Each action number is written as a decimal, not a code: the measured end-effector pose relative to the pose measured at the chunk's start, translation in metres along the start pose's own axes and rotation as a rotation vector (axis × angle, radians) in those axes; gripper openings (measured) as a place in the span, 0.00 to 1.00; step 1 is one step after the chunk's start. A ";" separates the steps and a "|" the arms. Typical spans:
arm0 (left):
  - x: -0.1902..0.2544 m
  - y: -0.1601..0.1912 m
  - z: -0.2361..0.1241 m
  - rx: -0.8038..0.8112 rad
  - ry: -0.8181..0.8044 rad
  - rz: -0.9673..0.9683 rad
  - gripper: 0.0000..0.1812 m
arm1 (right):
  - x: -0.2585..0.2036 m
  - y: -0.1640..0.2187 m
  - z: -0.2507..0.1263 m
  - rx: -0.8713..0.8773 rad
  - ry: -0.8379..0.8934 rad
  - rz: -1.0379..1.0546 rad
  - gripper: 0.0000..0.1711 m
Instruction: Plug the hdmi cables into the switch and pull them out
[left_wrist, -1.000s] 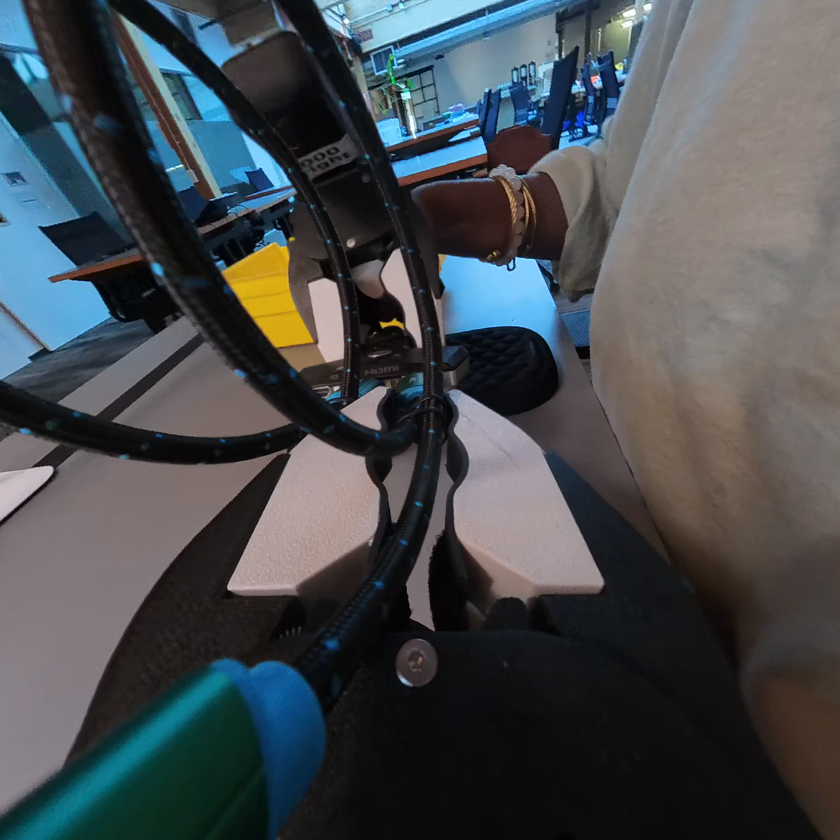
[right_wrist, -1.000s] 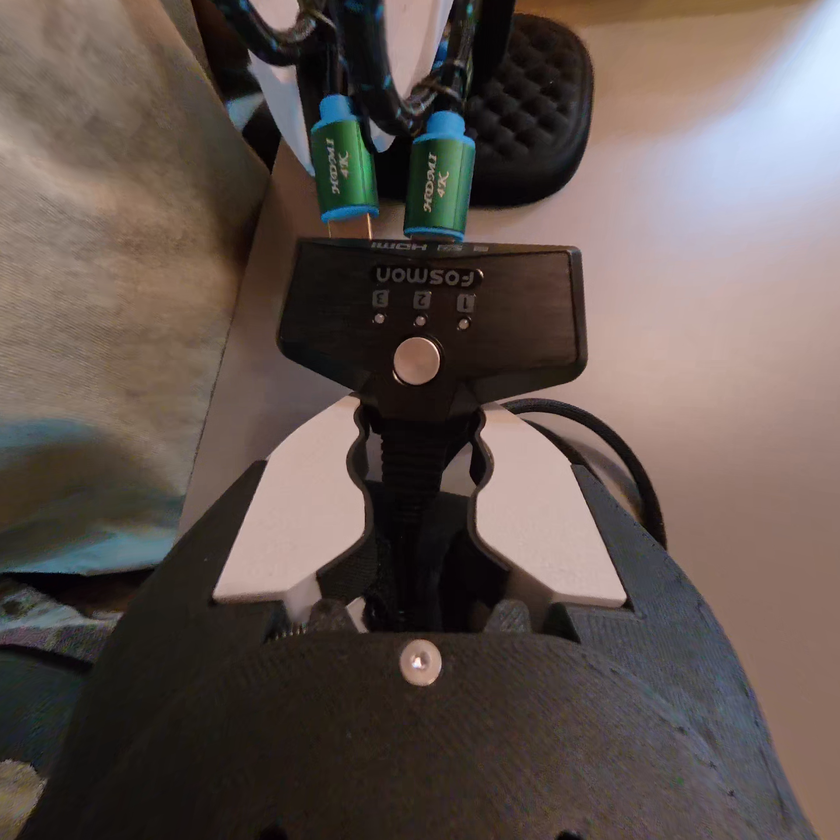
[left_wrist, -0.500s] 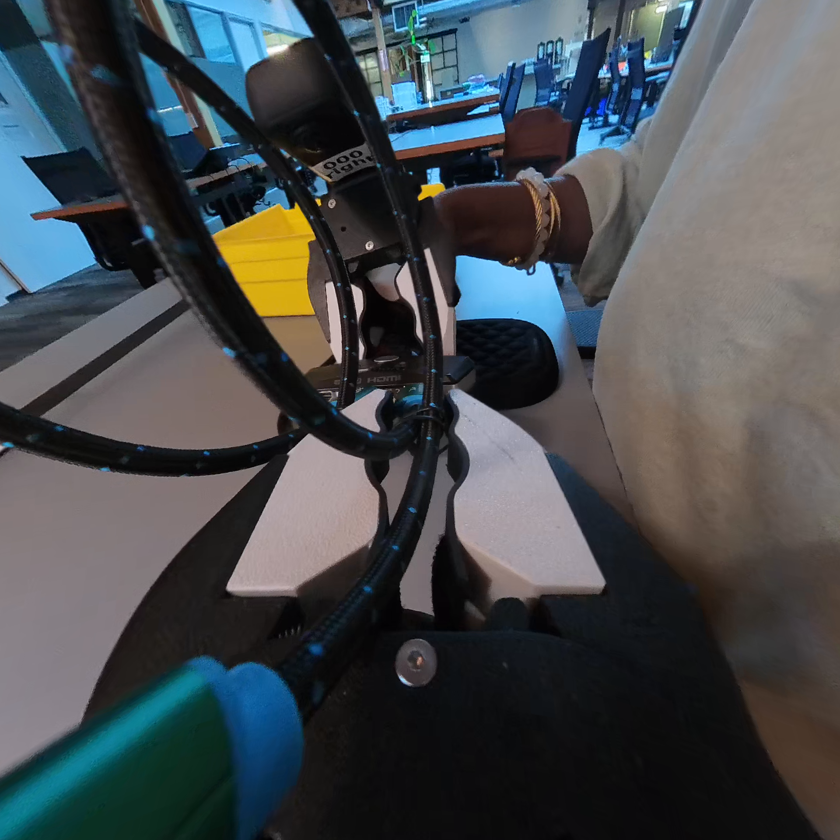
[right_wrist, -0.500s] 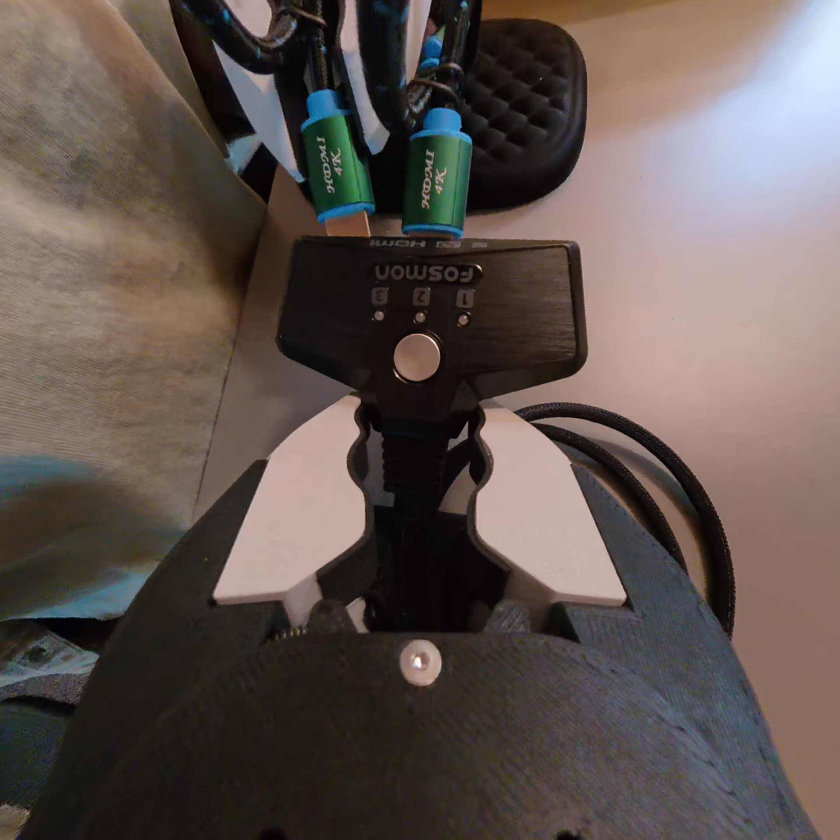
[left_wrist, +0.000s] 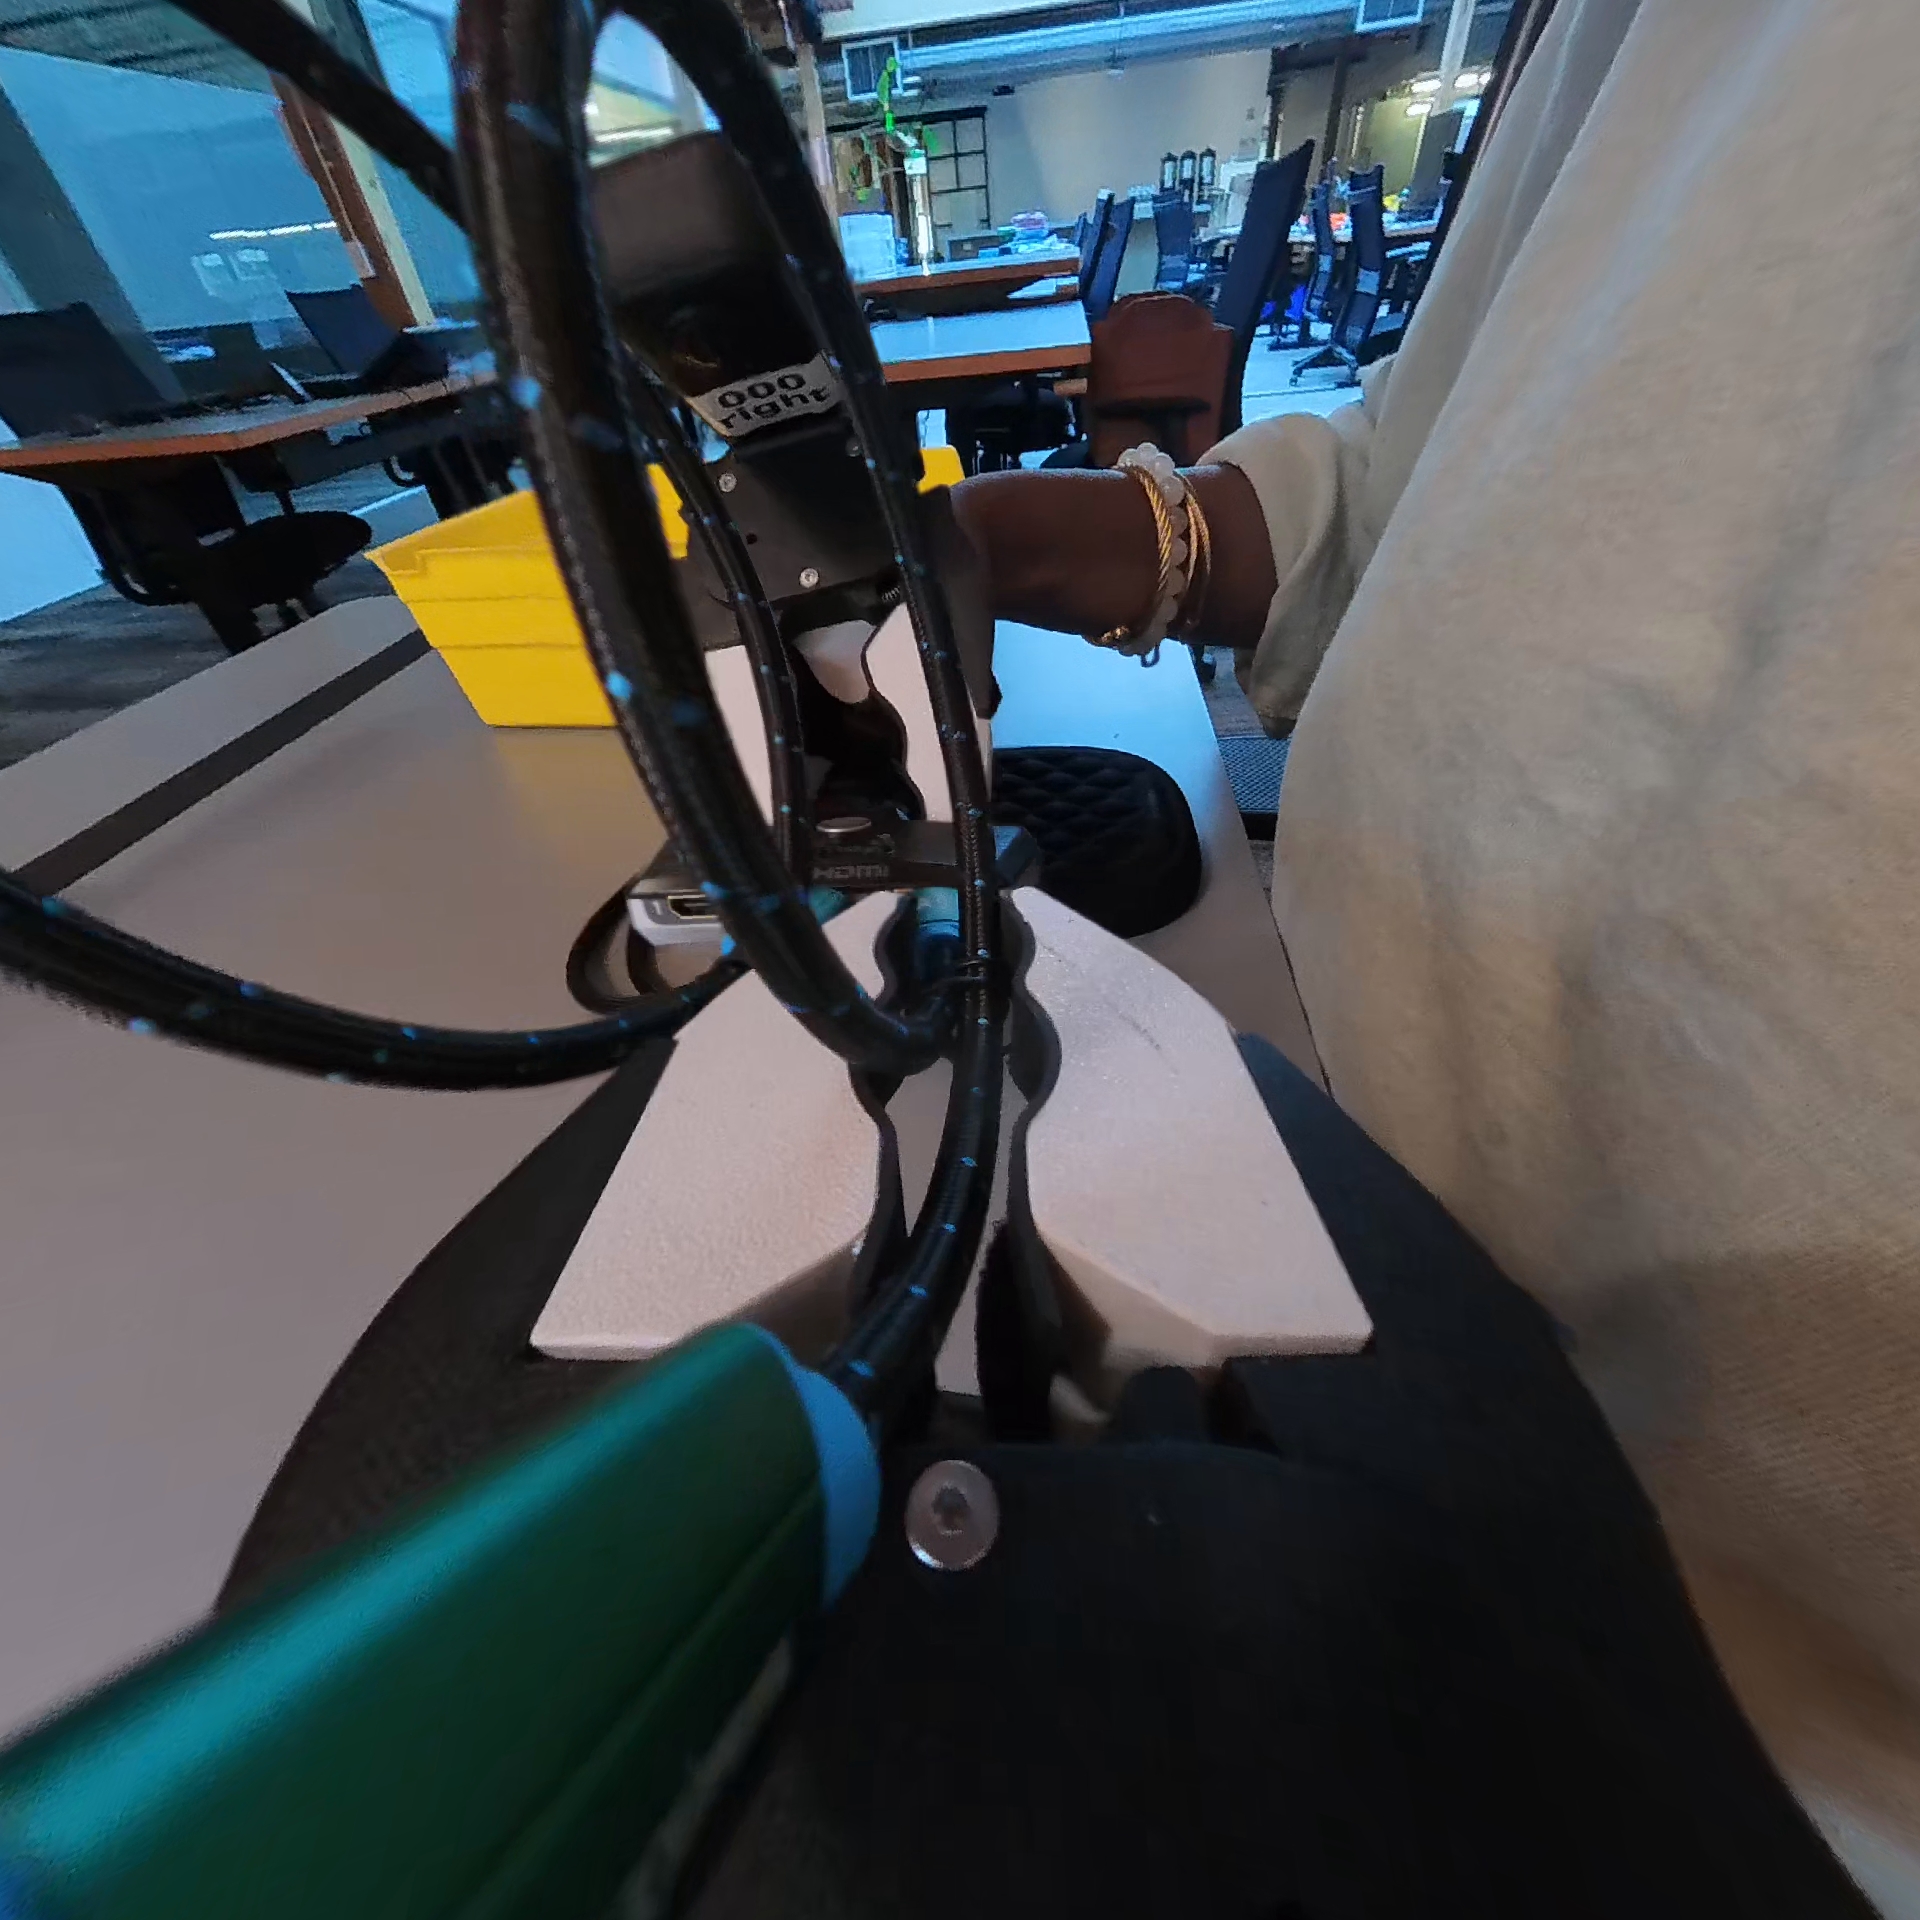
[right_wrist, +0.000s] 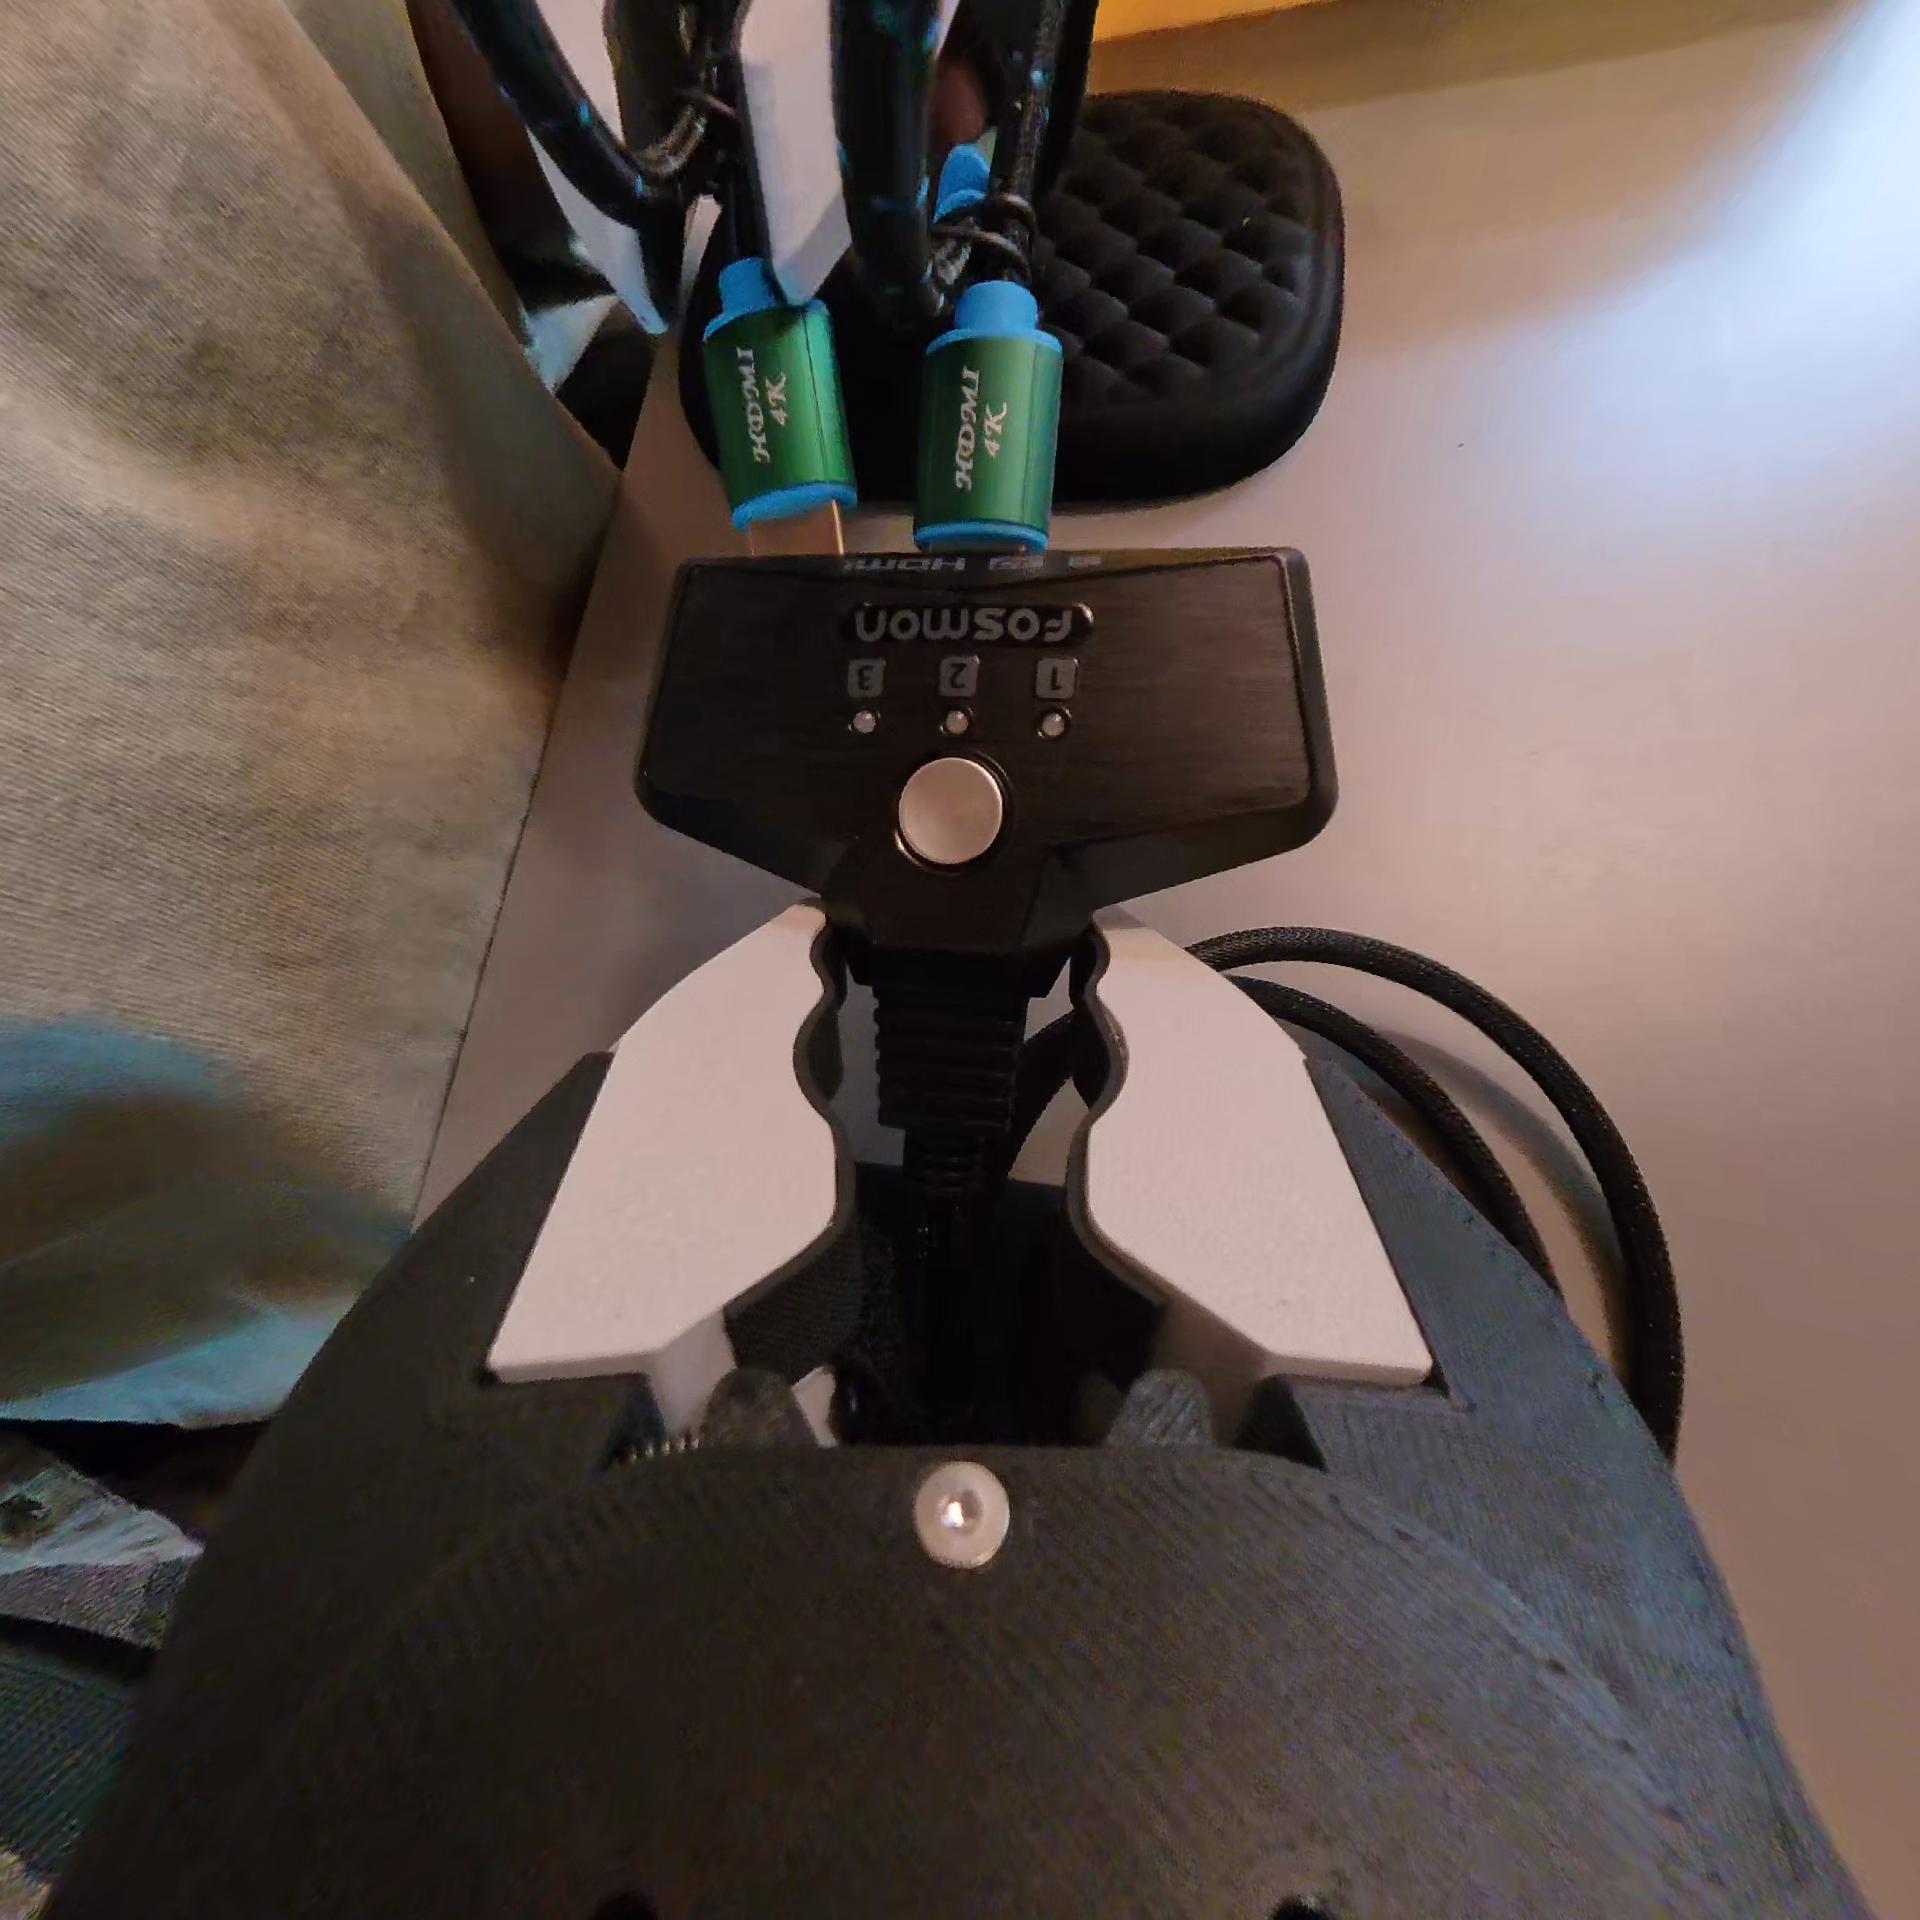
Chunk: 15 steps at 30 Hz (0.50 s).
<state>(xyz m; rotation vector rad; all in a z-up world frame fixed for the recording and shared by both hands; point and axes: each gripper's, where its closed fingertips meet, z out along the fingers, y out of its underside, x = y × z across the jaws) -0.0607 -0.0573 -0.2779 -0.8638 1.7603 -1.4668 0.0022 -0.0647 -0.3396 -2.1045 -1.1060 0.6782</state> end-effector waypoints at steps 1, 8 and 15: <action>0.001 -0.002 -0.001 0.017 0.006 0.000 0.08 | 0.000 -0.002 -0.001 0.012 0.003 -0.009 0.25; 0.003 -0.011 -0.002 0.042 0.043 -0.013 0.07 | -0.004 -0.016 -0.007 0.025 0.029 -0.095 0.25; 0.001 0.000 0.002 0.000 0.009 0.028 0.07 | 0.002 -0.009 -0.001 0.008 0.065 -0.056 0.24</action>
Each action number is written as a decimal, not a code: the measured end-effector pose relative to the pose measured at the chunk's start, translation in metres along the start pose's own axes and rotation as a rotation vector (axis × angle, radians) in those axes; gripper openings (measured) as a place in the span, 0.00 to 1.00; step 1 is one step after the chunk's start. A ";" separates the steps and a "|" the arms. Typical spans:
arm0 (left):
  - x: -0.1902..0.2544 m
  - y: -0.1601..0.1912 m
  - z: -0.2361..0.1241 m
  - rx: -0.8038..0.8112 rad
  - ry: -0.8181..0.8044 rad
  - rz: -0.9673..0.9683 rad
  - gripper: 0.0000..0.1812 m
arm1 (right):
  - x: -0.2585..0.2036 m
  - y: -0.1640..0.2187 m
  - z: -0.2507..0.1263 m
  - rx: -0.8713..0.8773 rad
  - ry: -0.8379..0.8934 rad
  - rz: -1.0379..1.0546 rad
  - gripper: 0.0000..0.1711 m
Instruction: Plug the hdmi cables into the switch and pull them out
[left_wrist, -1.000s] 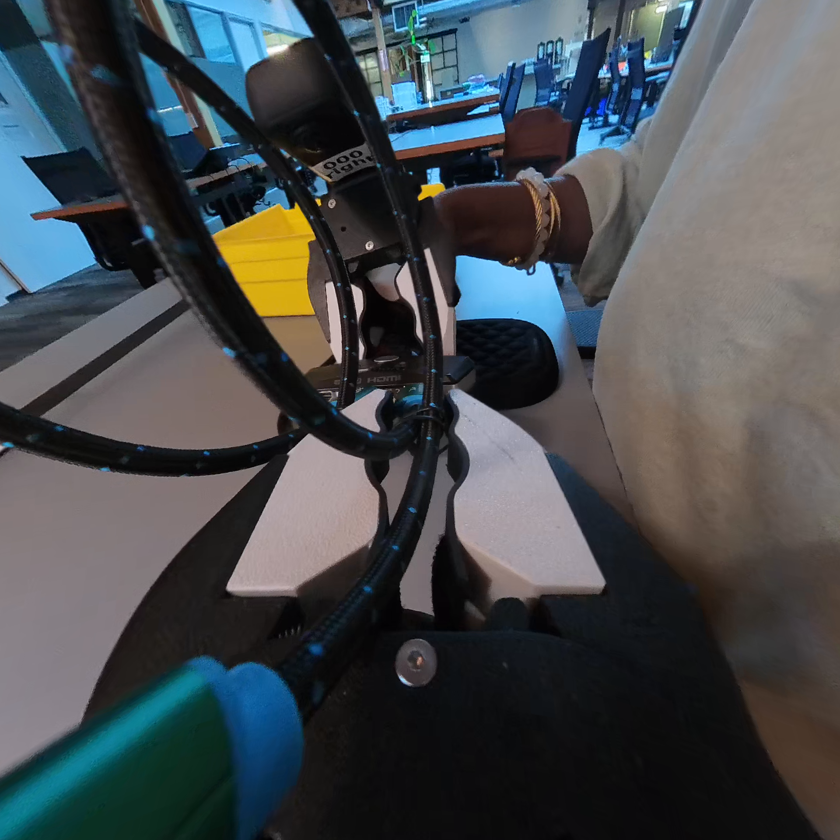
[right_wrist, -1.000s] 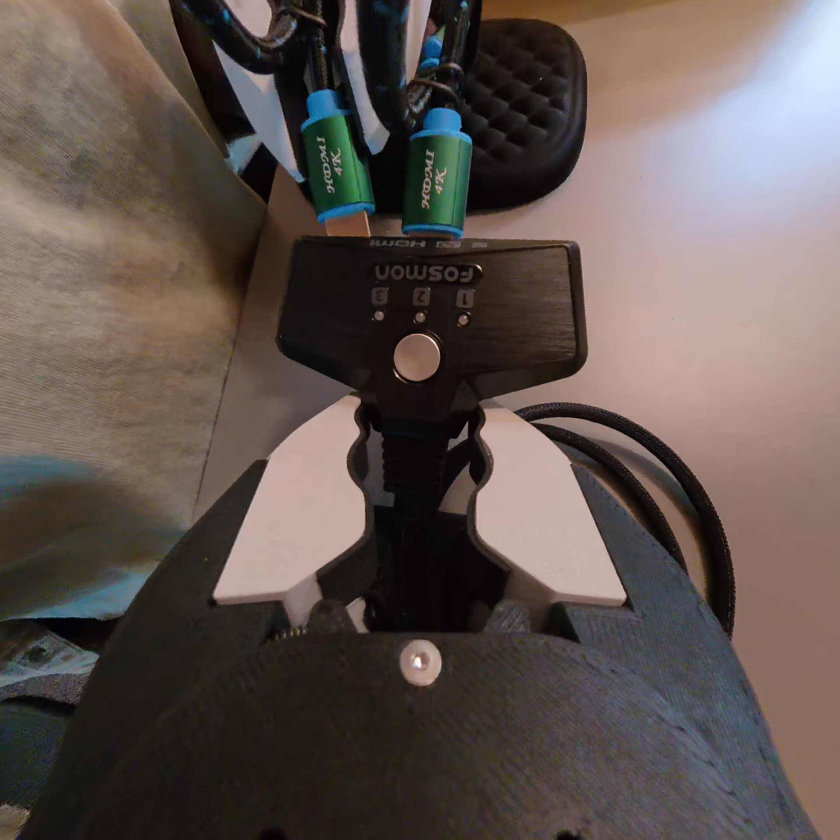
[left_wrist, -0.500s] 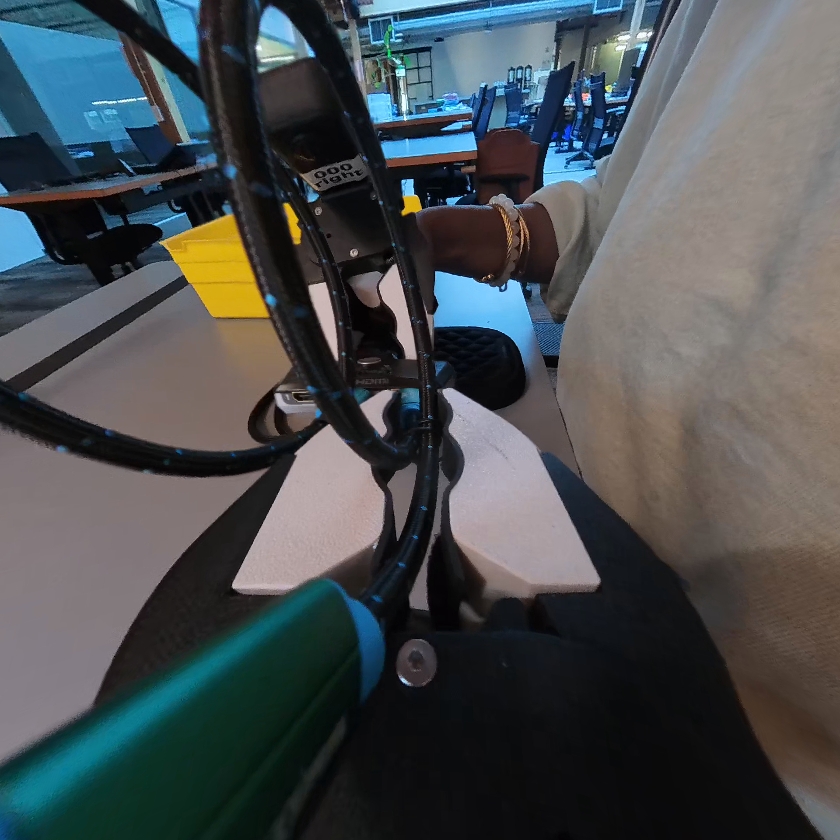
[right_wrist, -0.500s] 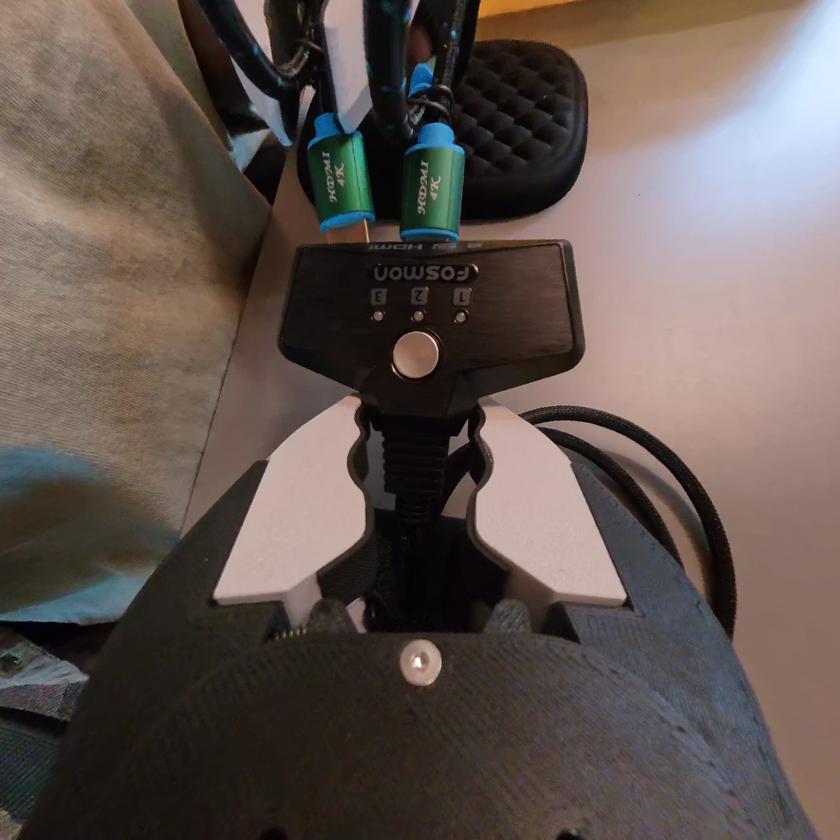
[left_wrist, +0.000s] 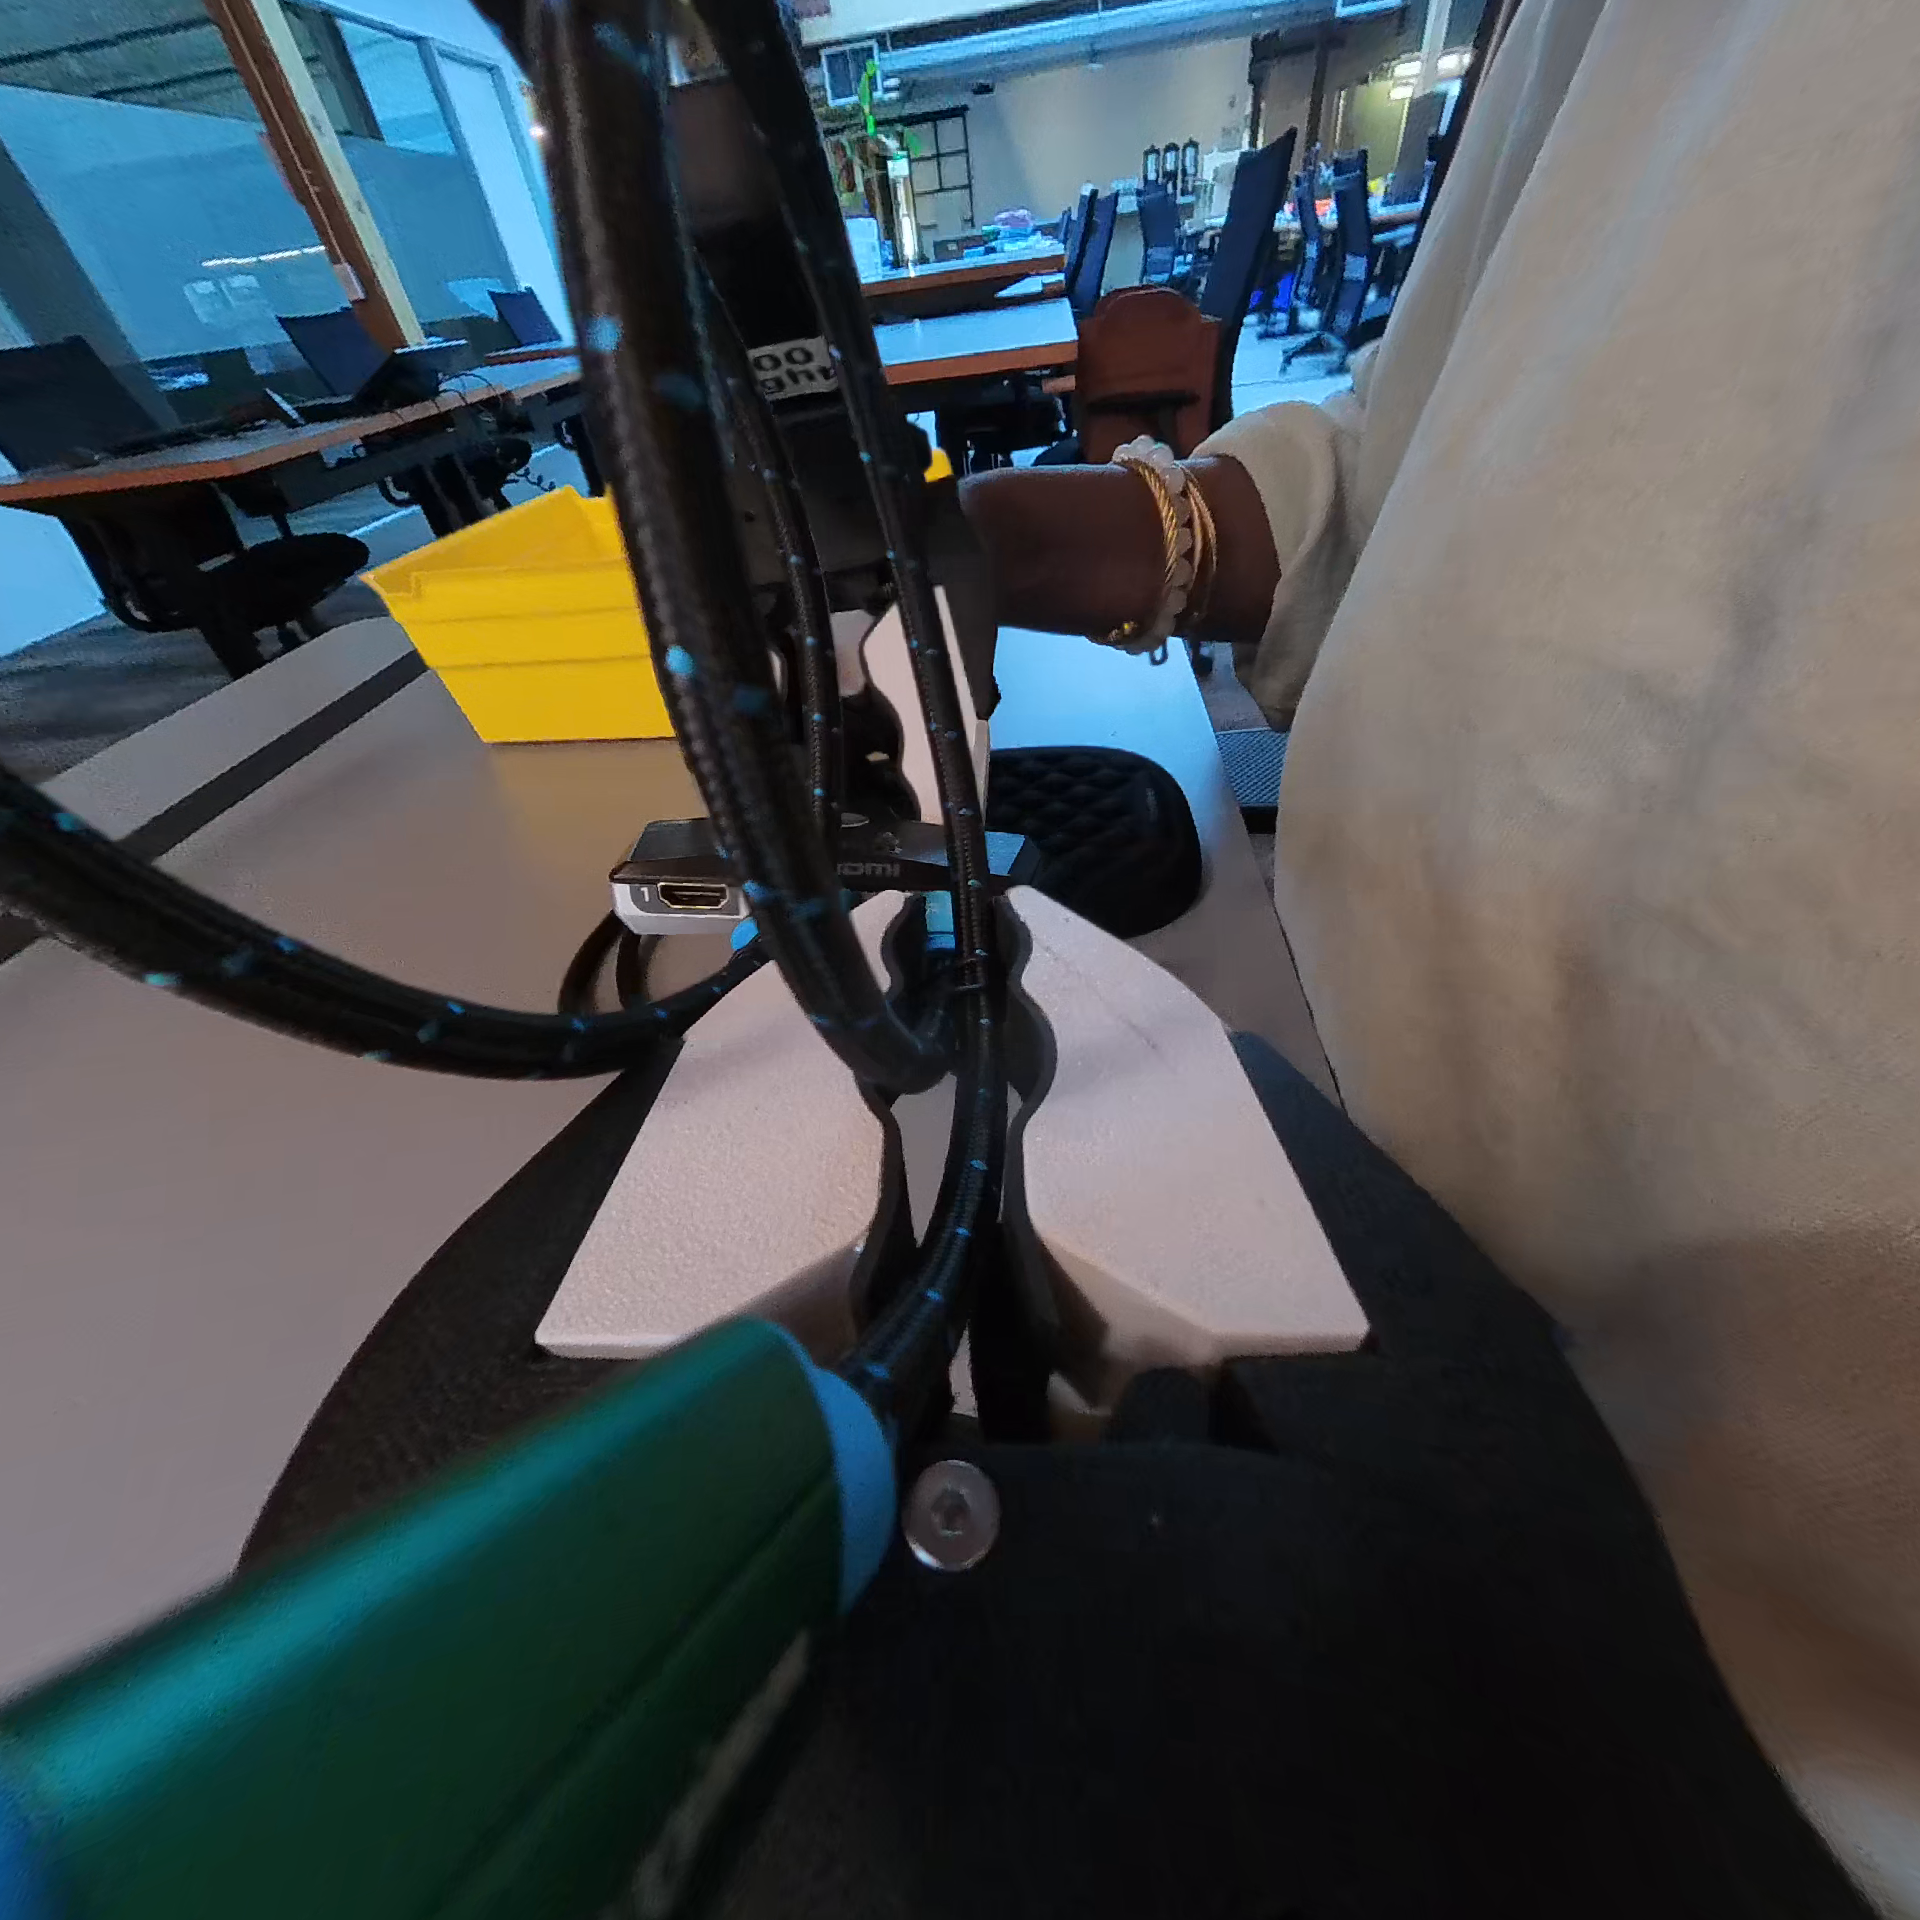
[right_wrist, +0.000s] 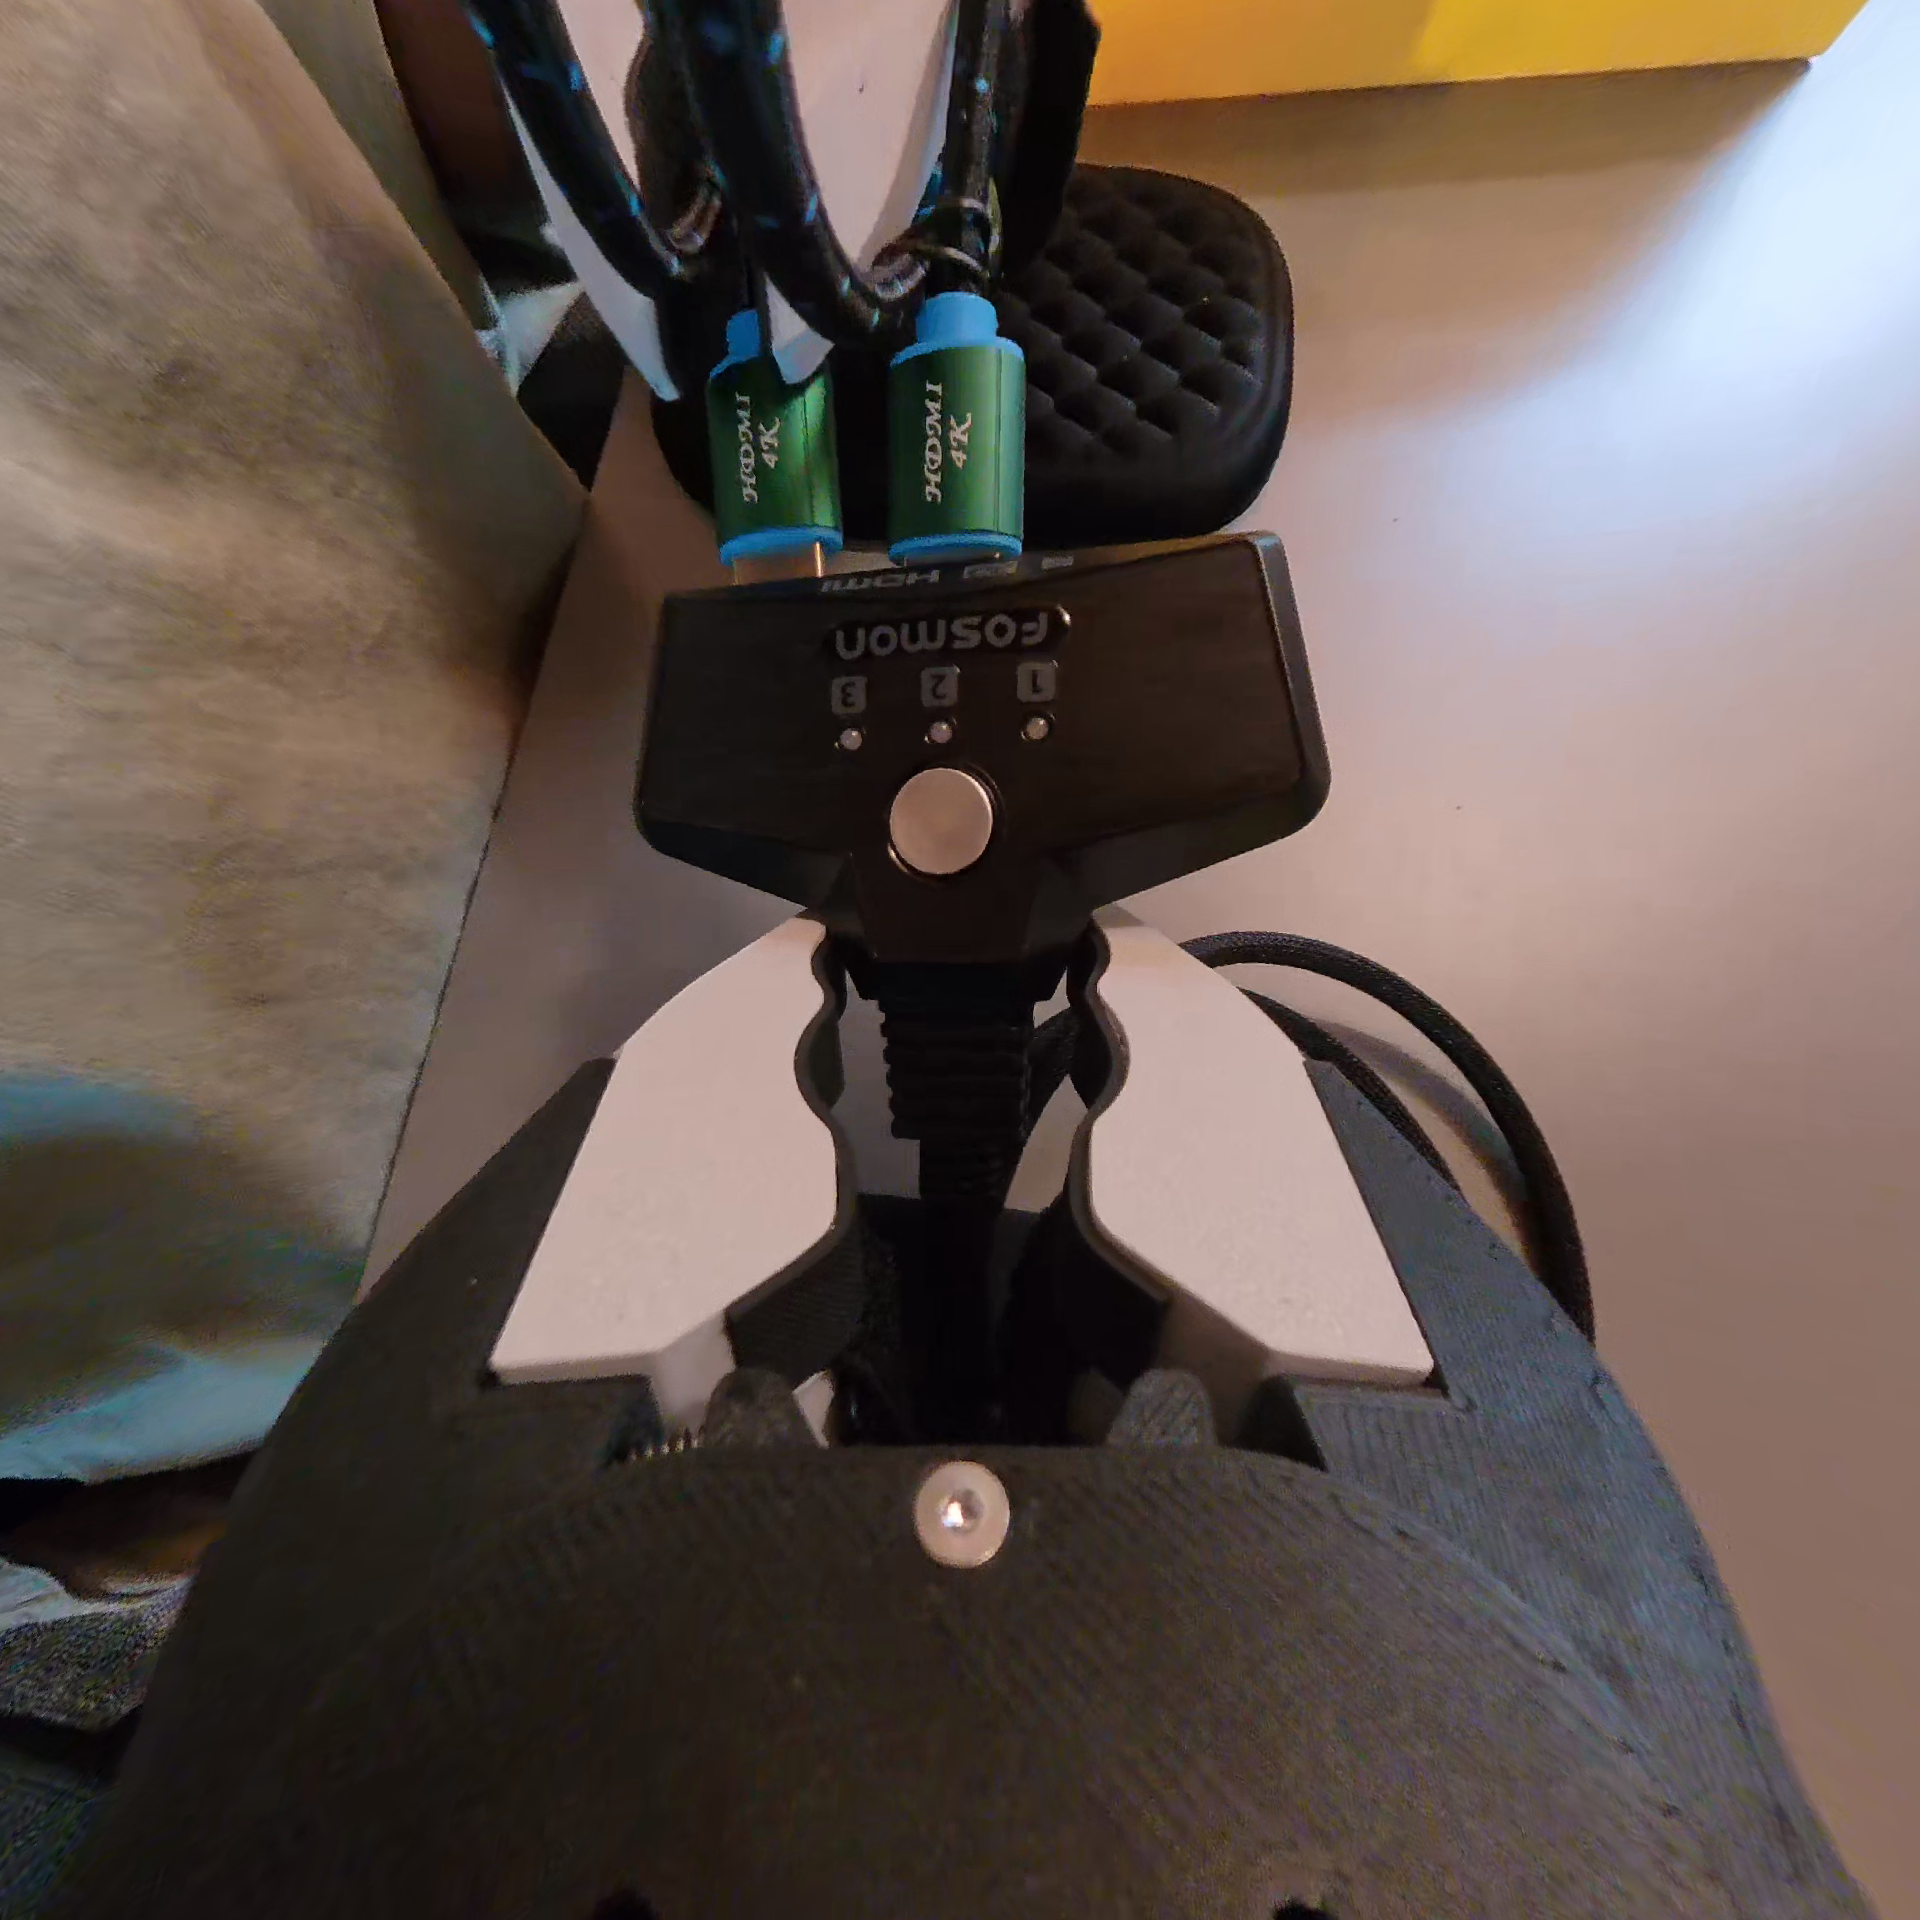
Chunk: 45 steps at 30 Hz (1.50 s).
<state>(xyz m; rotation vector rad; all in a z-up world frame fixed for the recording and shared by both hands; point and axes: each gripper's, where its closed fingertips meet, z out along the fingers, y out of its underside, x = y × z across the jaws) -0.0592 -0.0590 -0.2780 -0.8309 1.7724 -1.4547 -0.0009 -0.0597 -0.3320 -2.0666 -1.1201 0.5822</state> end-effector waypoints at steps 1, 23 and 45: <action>-0.001 0.000 0.000 0.006 -0.001 -0.010 0.07 | 0.000 0.000 0.001 0.005 0.003 0.004 0.24; -0.002 -0.015 -0.013 0.083 -0.014 -0.057 0.19 | 0.002 -0.017 0.014 0.173 -0.068 0.087 0.24; -0.005 -0.016 -0.029 0.056 -0.053 -0.037 0.09 | -0.003 -0.019 0.003 0.189 -0.046 0.042 0.24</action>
